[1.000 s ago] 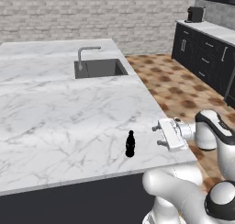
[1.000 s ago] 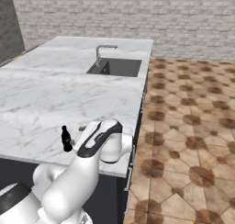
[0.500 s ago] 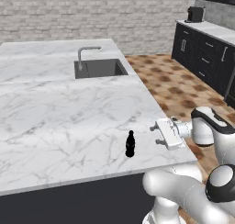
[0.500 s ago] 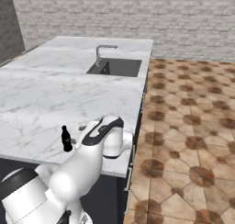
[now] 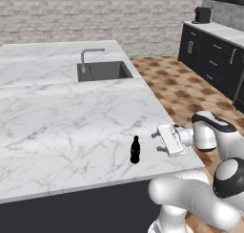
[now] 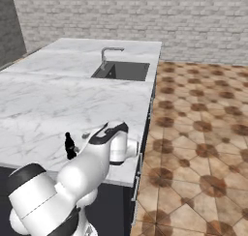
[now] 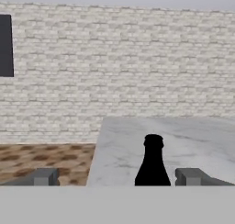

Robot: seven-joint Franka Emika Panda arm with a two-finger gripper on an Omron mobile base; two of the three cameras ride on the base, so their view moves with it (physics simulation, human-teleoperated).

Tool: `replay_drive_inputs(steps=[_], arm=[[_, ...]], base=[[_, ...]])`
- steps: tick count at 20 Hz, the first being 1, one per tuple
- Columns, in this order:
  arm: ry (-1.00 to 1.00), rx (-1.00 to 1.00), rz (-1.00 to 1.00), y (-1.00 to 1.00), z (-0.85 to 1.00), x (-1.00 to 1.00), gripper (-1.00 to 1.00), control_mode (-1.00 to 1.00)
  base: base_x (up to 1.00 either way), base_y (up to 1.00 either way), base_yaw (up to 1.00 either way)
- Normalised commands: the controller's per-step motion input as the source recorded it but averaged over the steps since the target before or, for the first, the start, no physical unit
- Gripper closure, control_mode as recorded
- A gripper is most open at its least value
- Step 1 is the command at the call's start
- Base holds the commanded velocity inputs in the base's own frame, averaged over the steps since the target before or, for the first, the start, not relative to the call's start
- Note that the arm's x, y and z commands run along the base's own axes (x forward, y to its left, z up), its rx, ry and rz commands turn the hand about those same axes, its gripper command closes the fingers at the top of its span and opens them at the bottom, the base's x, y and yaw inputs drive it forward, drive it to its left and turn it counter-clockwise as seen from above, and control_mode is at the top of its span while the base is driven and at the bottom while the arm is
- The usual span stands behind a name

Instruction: Pick the bottled drink from the counter and place it in the open cabinet.

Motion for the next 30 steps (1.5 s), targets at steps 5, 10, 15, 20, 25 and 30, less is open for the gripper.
replay_drive_inputs(steps=[5, 10, 15, 20, 25, 30], arm=[[0.00, -0.05, 0.00, 0.07, -0.11, 0.19, -1.00, -1.00], [0.01, -0.08, 0.00, 0.03, -0.13, 0.22, -1.00, -1.00], [0.03, -0.07, 0.00, 0.03, -0.13, 0.27, -1.00, -1.00], [0.05, 0.00, 0.00, 0.07, -0.16, 0.24, -1.00, -1.00], [0.02, 0.00, 0.00, 0.04, -0.17, 0.09, -1.00, -1.00], [0.00, 0.00, 0.00, 0.04, -0.10, -0.04, -1.00, -1.00]], base=[[0.00, 0.00, 0.00], [0.00, 0.00, 0.00], [0.00, 0.00, 0.00], [0.00, 0.00, 0.00], [0.00, 0.00, 0.00], [0.00, 0.00, 0.00]])
